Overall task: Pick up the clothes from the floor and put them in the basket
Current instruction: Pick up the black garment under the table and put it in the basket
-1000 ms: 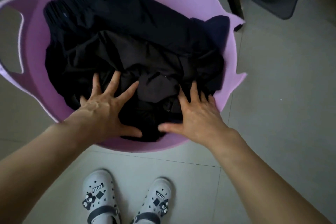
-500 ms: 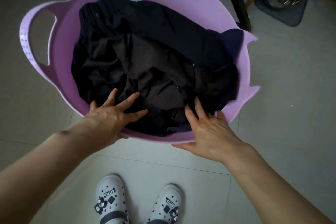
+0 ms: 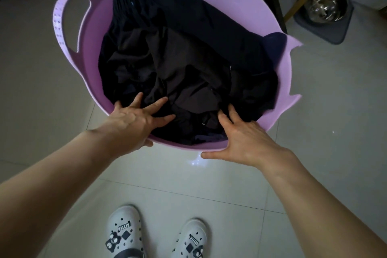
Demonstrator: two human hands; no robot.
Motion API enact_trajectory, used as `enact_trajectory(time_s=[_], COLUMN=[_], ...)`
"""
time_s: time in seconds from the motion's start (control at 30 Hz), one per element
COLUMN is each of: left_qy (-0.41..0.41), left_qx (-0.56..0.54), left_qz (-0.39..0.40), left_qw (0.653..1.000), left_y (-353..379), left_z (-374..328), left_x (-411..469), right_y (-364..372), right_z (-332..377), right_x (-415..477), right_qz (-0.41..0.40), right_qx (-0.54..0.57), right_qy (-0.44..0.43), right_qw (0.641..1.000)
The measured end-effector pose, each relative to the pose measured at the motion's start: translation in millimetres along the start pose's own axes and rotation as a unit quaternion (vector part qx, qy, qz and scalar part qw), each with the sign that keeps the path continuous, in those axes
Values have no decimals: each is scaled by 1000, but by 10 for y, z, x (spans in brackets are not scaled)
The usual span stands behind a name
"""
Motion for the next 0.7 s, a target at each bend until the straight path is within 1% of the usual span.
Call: enact_trajectory(time_s=[0.1,0.33,0.4,0.5,0.57,0.67,0.7], left_qy=[-6,-16,-18,-16,-25,-28,-25], left_qx=[-1,16,39,63,58,60,61], left_qz=[7,10,-12,-74,-98,-105,-105], left_qw=[1000,1000,999,995,993,992,992], left_y=[15,30,19,39,66,103,119], left_z=[-74,-101,-122,-183,-231,-394,-446], left_x=[15,7,-23,-159,-278,-545,-637], right_y=[-50,-41,-29,145,284,438,466], right_z=[-39,23,69,206,247,310,343], right_x=[-12,-51,-88,-251,-370,-635,-740], right_qz=[16,-1,-39,-145,-208,-244,-245], right_qx=[-10,-30,-43,-40,-27,-1,4], right_qy=[3,8,18,8,-2,-23,-29], right_qw=[1000,1000,998,989,978,969,969])
Point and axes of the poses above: each hand's wrist, its own x-axis towards the middle knuckle, its own y-axis out of the palm, z = x × y, the point moved 2 cm from there along x, towards the middle knuckle, and after that the axes turned 3 degrees about y, right-handed, at the moved point
